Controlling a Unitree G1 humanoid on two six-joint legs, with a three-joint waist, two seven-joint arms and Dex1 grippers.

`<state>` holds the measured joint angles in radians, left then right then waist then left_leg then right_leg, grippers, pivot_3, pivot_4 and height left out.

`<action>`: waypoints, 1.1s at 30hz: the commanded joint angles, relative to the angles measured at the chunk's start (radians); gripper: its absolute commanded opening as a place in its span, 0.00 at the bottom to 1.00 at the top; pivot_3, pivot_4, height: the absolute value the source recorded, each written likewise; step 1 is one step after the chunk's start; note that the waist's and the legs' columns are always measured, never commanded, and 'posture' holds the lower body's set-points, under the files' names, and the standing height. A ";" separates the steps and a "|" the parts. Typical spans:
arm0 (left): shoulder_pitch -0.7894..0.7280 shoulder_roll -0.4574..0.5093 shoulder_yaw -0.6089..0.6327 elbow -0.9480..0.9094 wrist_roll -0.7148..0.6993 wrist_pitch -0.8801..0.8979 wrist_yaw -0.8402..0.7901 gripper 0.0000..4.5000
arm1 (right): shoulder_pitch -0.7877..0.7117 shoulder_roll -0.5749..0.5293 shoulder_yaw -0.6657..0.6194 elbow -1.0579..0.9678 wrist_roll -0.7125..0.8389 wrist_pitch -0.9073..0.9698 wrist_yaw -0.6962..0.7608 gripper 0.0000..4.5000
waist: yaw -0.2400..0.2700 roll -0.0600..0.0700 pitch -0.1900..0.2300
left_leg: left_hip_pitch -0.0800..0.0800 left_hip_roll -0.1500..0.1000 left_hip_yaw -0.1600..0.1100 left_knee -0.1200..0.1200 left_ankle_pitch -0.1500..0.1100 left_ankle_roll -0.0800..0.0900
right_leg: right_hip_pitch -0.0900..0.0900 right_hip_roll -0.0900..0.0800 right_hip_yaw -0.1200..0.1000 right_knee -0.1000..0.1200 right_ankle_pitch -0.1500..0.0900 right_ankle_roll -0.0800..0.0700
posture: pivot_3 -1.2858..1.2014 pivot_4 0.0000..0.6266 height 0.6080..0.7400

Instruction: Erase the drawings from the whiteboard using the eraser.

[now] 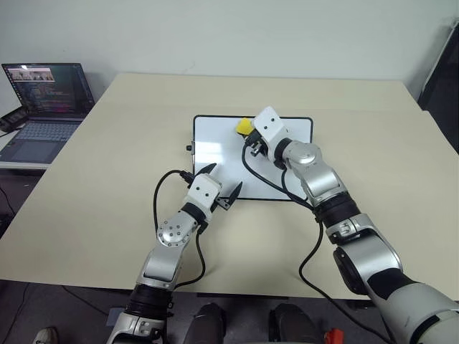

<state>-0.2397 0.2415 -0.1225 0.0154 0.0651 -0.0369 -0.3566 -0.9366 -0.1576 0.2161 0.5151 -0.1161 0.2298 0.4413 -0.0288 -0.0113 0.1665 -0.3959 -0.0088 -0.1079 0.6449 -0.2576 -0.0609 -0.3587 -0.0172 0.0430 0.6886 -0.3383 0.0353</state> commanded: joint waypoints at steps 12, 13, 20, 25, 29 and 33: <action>-0.013 -0.010 -0.021 -0.033 0.007 -0.023 0.002 1.00 | 0.208 -0.123 -0.026 -0.381 0.023 0.386 0.060 0.29 | 0.000 0.000 -0.001 | 0.006 0.000 0.000 0.000 0.000 0.000 | 0.005 0.000 0.000 0.002 0.000 0.000 | 0.52 0.24 1.00; -0.015 -0.010 -0.022 -0.031 0.007 -0.023 0.001 1.00 | 0.206 -0.121 -0.028 -0.382 0.023 0.377 0.053 0.29 | 0.000 0.000 -0.001 | 0.006 0.000 0.000 0.000 0.000 0.000 | 0.005 0.000 0.000 0.002 0.000 0.000 | 0.52 0.24 1.00; -0.023 -0.009 -0.025 -0.023 0.007 -0.025 -0.003 1.00 | 0.109 -0.016 -0.047 -0.312 0.052 0.166 -0.016 0.29 | -0.005 0.000 0.000 | 0.005 0.000 0.000 0.000 0.000 0.000 | 0.004 0.000 0.000 0.002 0.000 0.000 | 0.52 0.24 1.00; -0.018 -0.005 -0.023 -0.027 0.008 -0.024 -0.001 1.00 | 0.061 0.025 -0.014 -0.219 0.033 0.095 -0.024 0.29 | -0.012 0.000 0.000 | 0.001 0.000 0.001 -0.001 0.000 0.000 | -0.002 0.001 0.001 0.002 0.000 0.000 | 0.52 0.24 1.00; -0.004 -0.005 -0.023 -0.040 0.011 -0.020 0.006 1.00 | 0.027 0.032 0.029 -0.138 -0.004 0.118 -0.010 0.29 | -0.011 0.000 0.000 | -0.002 0.000 0.001 -0.001 0.000 0.000 | -0.004 0.000 0.001 0.001 0.000 0.000 | 0.52 0.24 1.00; 0.003 -0.008 -0.021 -0.044 0.014 -0.018 0.011 1.00 | 0.018 0.029 0.059 -0.103 -0.021 0.151 0.007 0.29 | -0.010 0.000 0.000 | -0.002 0.000 0.001 -0.001 0.000 0.000 | -0.005 0.000 0.001 0.003 0.000 0.000 | 0.52 0.24 1.00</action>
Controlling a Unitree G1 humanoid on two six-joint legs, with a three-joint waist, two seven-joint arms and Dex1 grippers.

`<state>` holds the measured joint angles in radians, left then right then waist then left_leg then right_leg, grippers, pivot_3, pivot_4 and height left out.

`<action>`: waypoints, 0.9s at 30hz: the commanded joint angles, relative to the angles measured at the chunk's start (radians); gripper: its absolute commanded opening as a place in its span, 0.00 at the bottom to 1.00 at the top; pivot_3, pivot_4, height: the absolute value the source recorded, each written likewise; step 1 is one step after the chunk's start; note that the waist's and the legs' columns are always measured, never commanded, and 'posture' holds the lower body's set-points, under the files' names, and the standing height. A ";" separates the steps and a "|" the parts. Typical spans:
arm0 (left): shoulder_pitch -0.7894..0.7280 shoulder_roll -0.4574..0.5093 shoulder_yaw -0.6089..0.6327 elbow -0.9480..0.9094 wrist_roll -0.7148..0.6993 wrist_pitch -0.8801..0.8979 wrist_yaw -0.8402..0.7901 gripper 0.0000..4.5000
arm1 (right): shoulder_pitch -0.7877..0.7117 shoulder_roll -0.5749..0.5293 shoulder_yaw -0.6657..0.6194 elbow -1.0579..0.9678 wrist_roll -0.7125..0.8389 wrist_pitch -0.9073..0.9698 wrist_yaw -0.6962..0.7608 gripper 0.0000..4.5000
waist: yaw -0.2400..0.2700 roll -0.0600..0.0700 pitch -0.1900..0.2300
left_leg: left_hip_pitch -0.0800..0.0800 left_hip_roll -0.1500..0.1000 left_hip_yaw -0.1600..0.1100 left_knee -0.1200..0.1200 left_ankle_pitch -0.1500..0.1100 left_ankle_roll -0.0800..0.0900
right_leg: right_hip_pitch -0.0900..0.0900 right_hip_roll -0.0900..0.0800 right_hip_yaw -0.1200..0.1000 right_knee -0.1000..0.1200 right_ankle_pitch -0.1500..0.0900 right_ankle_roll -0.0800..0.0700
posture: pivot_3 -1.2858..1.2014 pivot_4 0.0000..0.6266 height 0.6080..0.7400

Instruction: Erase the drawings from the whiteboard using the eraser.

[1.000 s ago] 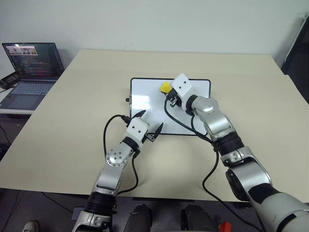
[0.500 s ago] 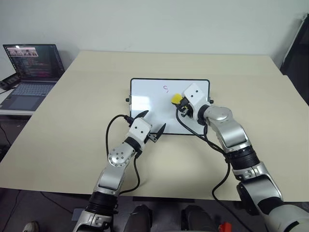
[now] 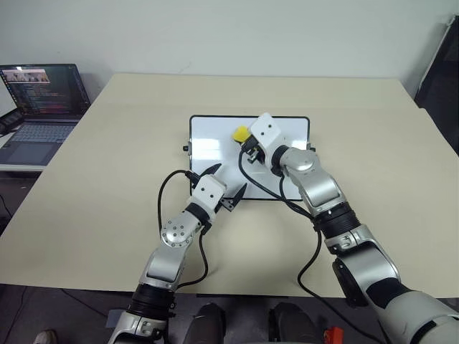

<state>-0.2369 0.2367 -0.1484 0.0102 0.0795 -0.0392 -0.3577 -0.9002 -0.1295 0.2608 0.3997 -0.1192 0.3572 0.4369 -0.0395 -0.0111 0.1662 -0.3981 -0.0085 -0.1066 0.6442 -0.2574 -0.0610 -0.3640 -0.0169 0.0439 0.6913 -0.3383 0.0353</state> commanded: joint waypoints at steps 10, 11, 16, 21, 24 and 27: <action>0.002 -0.009 0.000 -0.039 0.000 -0.016 0.017 1.00 | -0.125 -0.034 -0.084 0.192 -0.024 -0.007 -0.115 0.29 | 0.009 0.000 0.000 | 0.002 0.000 0.000 0.001 0.001 -0.001 | 0.000 0.000 0.000 0.005 0.000 0.000 | 0.52 0.24 1.00; 0.000 -0.009 -0.001 -0.038 0.000 -0.016 0.017 1.00 | -0.136 -0.038 -0.094 0.213 -0.025 -0.016 -0.134 0.29 | 0.010 0.000 0.000 | 0.002 -0.001 -0.001 0.001 0.001 -0.001 | 0.000 0.000 0.000 0.006 0.000 0.000 | 0.52 0.24 1.00; -0.011 -0.009 -0.009 -0.026 0.001 -0.025 0.009 1.00 | -0.126 -0.030 -0.097 0.214 -0.023 -0.007 -0.146 0.29 | 0.009 0.000 0.000 | 0.002 -0.001 0.000 0.001 0.001 -0.001 | 0.000 -0.001 0.000 0.006 0.000 0.000 | 0.52 0.24 1.00; -0.018 -0.009 -0.010 -0.016 0.002 -0.030 0.009 1.00 | -0.075 -0.012 -0.042 0.136 -0.018 0.030 -0.057 0.29 | 0.006 0.000 0.000 | 0.002 -0.001 0.000 0.001 0.001 -0.001 | 0.000 0.000 0.000 0.006 0.000 0.000 | 0.52 0.24 1.00; -0.020 -0.010 -0.012 -0.014 0.002 -0.030 0.009 1.00 | -0.055 0.004 -0.005 0.092 -0.014 0.036 0.009 0.29 | -0.008 0.001 -0.001 | 0.003 0.000 0.001 0.001 0.001 0.000 | 0.001 0.000 0.001 0.006 0.000 0.000 | 0.52 0.24 1.00; -0.019 -0.011 -0.012 -0.015 0.003 -0.030 0.011 1.00 | -0.058 0.020 0.017 0.084 -0.019 0.032 0.041 0.29 | -0.021 0.001 -0.001 | 0.005 0.001 0.001 0.000 0.001 0.000 | 0.001 0.001 0.002 0.007 0.000 0.000 | 0.52 0.24 1.00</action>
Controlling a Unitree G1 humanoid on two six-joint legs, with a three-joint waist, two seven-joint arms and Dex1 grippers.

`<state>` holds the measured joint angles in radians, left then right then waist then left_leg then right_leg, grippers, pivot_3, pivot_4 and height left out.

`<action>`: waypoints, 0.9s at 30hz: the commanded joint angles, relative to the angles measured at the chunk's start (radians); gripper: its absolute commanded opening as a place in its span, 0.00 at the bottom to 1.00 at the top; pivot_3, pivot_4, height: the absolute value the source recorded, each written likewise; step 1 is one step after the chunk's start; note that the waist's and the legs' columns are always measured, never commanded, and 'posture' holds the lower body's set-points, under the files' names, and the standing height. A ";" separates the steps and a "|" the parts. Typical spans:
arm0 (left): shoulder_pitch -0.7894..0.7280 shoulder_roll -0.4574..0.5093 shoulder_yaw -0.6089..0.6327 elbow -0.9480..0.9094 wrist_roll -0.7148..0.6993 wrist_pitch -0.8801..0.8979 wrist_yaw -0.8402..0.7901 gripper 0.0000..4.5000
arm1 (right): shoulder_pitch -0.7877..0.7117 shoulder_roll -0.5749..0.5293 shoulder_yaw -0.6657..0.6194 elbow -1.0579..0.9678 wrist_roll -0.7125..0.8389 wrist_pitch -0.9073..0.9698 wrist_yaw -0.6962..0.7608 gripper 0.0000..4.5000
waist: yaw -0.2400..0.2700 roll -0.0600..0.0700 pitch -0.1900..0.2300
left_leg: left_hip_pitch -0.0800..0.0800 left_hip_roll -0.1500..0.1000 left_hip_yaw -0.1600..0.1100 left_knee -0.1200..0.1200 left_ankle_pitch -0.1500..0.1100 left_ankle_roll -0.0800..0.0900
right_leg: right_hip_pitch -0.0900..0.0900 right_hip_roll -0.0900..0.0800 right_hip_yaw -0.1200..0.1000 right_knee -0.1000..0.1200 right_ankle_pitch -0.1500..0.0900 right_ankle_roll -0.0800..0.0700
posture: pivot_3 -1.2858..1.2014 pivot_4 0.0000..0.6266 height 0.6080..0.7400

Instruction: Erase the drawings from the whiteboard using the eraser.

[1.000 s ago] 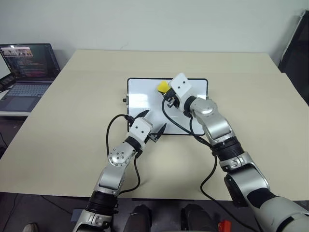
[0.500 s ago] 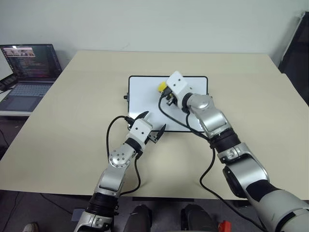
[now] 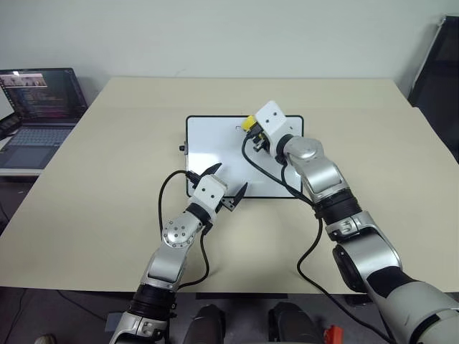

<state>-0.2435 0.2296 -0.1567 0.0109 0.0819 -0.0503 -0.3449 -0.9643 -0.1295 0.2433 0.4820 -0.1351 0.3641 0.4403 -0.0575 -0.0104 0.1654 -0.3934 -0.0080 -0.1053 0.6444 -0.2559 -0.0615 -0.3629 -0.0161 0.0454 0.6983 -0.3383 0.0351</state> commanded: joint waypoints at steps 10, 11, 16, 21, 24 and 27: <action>0.007 -0.002 -0.007 -0.037 0.003 -0.012 0.005 1.00 | -0.079 0.050 -0.021 0.102 0.003 -0.063 -0.044 0.29 | 0.002 0.000 0.000 | -0.001 0.000 -0.001 0.000 0.000 0.000 | 0.000 0.000 -0.001 0.000 0.000 0.000 | 0.52 0.24 1.00; 0.008 -0.002 -0.008 -0.038 0.003 -0.012 0.006 1.00 | -0.086 0.051 -0.027 0.112 0.003 -0.073 -0.054 0.29 | 0.002 0.000 0.000 | -0.001 0.000 -0.001 0.000 0.000 0.000 | 0.000 0.000 -0.001 0.000 0.000 0.000 | 0.52 0.24 1.00; 0.008 -0.004 -0.011 -0.038 0.004 -0.013 0.004 1.00 | -0.122 0.050 -0.047 0.180 -0.008 -0.110 -0.118 0.29 | 0.003 0.000 0.000 | -0.002 -0.001 -0.001 0.000 0.000 0.000 | -0.001 -0.001 -0.001 -0.001 0.000 0.000 | 0.52 0.24 1.00; 0.010 -0.001 -0.010 -0.039 0.004 -0.017 0.003 1.00 | -0.113 0.041 -0.042 0.195 -0.019 -0.091 -0.140 0.29 | 0.004 0.000 0.000 | -0.003 -0.001 -0.001 0.000 0.000 0.000 | -0.002 -0.001 -0.001 -0.001 0.000 0.000 | 0.52 0.24 1.00; 0.011 0.000 -0.010 -0.039 0.004 -0.016 0.001 1.00 | -0.096 0.033 -0.036 0.184 -0.021 -0.083 -0.134 0.29 | 0.006 0.000 0.000 | -0.003 -0.001 -0.001 0.000 0.000 0.000 | -0.002 -0.001 -0.001 -0.001 0.000 0.000 | 0.52 0.24 1.00; 0.004 -0.002 -0.012 -0.033 0.004 -0.015 -0.001 1.00 | -0.078 0.026 -0.017 0.163 -0.023 -0.055 -0.099 0.29 | 0.008 0.000 0.000 | -0.003 -0.001 -0.001 0.000 0.000 0.000 | -0.002 -0.001 -0.001 -0.001 0.000 0.000 | 0.52 0.24 1.00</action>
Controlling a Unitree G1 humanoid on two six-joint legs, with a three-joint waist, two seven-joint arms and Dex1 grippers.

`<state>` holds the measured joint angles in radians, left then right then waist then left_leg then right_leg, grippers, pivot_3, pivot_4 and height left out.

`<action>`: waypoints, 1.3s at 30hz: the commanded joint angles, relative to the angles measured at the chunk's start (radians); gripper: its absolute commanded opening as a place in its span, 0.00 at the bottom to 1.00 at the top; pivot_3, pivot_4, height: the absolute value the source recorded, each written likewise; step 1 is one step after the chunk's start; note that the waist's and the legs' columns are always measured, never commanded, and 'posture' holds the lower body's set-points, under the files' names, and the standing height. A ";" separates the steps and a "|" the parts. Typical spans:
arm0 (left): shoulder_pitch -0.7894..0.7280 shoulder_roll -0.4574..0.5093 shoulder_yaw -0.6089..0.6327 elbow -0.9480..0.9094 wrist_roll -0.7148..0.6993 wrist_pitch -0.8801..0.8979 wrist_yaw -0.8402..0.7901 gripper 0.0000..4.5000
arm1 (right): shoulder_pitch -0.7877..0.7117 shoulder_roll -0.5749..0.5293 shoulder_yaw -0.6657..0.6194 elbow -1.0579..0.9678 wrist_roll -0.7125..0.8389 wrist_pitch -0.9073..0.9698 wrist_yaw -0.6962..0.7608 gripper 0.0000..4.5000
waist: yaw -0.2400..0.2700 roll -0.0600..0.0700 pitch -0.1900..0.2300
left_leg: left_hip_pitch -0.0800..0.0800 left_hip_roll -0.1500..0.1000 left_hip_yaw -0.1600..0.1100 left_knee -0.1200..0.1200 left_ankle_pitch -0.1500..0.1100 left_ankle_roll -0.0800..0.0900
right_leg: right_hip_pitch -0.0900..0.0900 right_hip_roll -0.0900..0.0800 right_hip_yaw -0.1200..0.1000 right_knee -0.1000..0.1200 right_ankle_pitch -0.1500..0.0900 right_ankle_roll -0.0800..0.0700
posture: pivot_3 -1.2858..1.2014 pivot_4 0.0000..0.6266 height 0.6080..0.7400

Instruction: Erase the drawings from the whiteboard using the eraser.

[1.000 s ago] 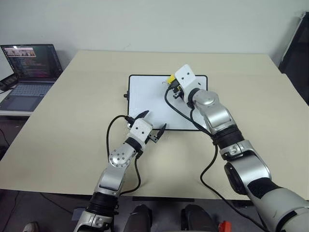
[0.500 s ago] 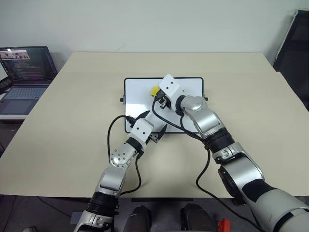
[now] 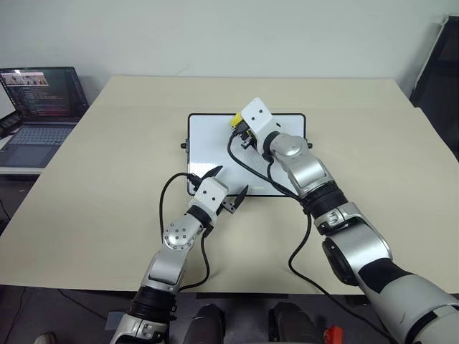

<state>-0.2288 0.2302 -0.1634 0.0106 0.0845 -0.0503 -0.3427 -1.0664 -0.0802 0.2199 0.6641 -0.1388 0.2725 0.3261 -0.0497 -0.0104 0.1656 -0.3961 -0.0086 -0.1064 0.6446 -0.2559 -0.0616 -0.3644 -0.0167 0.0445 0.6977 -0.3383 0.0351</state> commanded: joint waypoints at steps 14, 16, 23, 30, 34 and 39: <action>-0.012 -0.006 -0.007 -0.036 0.004 -0.008 0.003 1.00 | 0.153 -0.134 -0.001 -0.215 -0.014 0.229 0.094 0.29 | 0.023 0.000 0.000 | 0.000 -0.001 -0.001 0.001 0.000 0.000 | 0.002 -0.001 -0.001 0.000 0.000 0.000 | 0.52 0.24 1.00; -0.016 -0.007 -0.007 -0.032 0.003 -0.009 0.003 1.00 | 0.180 -0.154 -0.003 -0.257 -0.014 0.256 0.101 0.29 | 0.024 0.000 0.000 | 0.001 -0.001 -0.001 0.001 0.000 0.000 | 0.003 -0.001 -0.001 0.000 0.000 0.000 | 0.52 0.24 1.00; -0.025 -0.006 -0.007 -0.022 -0.001 -0.013 -0.003 1.00 | 0.220 -0.172 -0.008 -0.345 -0.006 0.304 0.104 0.29 | 0.024 -0.001 0.000 | 0.005 -0.001 -0.003 0.001 0.000 0.000 | 0.007 -0.001 -0.002 -0.001 0.000 0.000 | 0.52 0.24 1.00; -0.050 -0.013 -0.010 -0.005 -0.018 -0.026 -0.026 1.00 | 0.293 -0.133 -0.057 -0.551 0.078 0.283 0.119 0.29 | 0.021 -0.001 0.000 | 0.004 -0.001 -0.002 0.000 0.000 0.000 | 0.007 -0.001 -0.002 -0.002 0.000 0.000 | 0.52 0.24 1.00; -0.083 -0.011 -0.008 0.004 -0.059 -0.029 -0.087 1.00 | 0.377 -0.180 -0.081 -0.761 0.096 0.335 0.129 0.29 | 0.019 -0.001 0.000 | -0.002 -0.001 -0.002 0.000 0.000 0.000 | 0.001 -0.001 -0.002 -0.002 0.000 0.000 | 0.52 0.24 1.00; -0.162 -0.009 -0.009 0.064 -0.152 -0.043 -0.224 1.00 | 0.504 -0.247 -0.176 -1.077 0.099 0.558 0.092 0.29 | 0.022 -0.001 0.000 | -0.007 -0.001 -0.001 0.000 0.000 0.000 | -0.005 -0.001 -0.001 -0.002 0.000 0.000 | 0.52 0.24 1.00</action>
<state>-0.3666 0.2263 -0.1684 0.0773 -0.0218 -0.0620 -0.5118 -0.5734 -0.3152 0.0881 -0.2927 -0.0505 0.7597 0.4334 -0.0278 -0.0113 0.1656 -0.4030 -0.0097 -0.1075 0.6445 -0.2555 -0.0616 -0.3691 -0.0175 0.0433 0.6947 -0.3384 0.0352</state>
